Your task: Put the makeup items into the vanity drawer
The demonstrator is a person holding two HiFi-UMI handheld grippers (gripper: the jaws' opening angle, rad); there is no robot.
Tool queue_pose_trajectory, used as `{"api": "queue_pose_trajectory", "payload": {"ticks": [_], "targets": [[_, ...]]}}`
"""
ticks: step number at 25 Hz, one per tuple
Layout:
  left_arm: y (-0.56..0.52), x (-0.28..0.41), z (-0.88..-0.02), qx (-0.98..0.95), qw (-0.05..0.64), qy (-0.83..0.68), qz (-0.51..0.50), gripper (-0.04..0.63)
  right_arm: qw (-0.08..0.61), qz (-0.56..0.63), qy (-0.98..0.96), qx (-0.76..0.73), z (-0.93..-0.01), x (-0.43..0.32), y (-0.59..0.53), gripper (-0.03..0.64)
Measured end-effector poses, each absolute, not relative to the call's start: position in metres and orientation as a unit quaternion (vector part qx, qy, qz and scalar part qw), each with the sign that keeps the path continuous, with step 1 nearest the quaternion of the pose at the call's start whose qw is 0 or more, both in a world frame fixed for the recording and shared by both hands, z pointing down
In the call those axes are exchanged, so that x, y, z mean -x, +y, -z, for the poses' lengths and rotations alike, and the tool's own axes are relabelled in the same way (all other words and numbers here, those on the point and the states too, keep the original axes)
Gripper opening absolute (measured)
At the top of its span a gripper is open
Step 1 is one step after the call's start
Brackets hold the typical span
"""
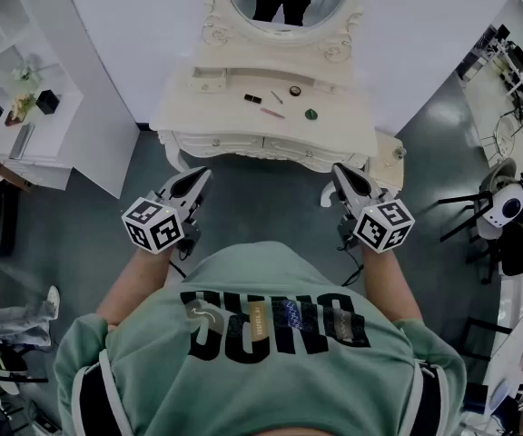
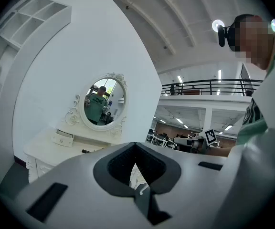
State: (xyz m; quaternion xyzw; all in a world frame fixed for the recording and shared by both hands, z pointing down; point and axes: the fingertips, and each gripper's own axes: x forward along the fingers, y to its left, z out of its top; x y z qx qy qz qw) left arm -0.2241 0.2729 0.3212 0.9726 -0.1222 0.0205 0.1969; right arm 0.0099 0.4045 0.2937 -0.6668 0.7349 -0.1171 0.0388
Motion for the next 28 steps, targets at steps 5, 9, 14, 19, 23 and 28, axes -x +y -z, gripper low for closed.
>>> {"api": "queue_pose_trajectory", "payload": {"ticks": [5, 9, 14, 19, 23, 28], "targets": [[0.274, 0.222, -0.323, -0.972, 0.199, -0.121, -0.021, 0.005, 0.038, 0.116, 0.738, 0.664, -0.294, -0.010, 0.403, 0.006], [0.275, 0.220, -0.321, -0.972, 0.199, -0.122, -0.020, 0.005, 0.038, 0.119, 0.740, 0.661, -0.290, -0.011, 0.402, 0.006], [0.278, 0.213, -0.318, -0.972, 0.196, -0.125, -0.019, 0.005, 0.035, 0.115, 0.738, 0.664, -0.288, -0.016, 0.404, 0.008], [0.290, 0.197, -0.316, -0.973, 0.193, -0.127, -0.017, 0.005, 0.037, 0.112, 0.746, 0.656, -0.284, -0.026, 0.413, 0.008], [0.303, 0.176, -0.317, -0.973, 0.192, -0.129, -0.015, 0.005, 0.029, 0.109, 0.758, 0.642, -0.286, -0.035, 0.422, 0.009], [0.318, 0.148, -0.323, -0.973, 0.192, -0.127, -0.018, 0.005, 0.029, 0.107, 0.771, 0.627, -0.290, -0.050, 0.431, 0.009]]}}
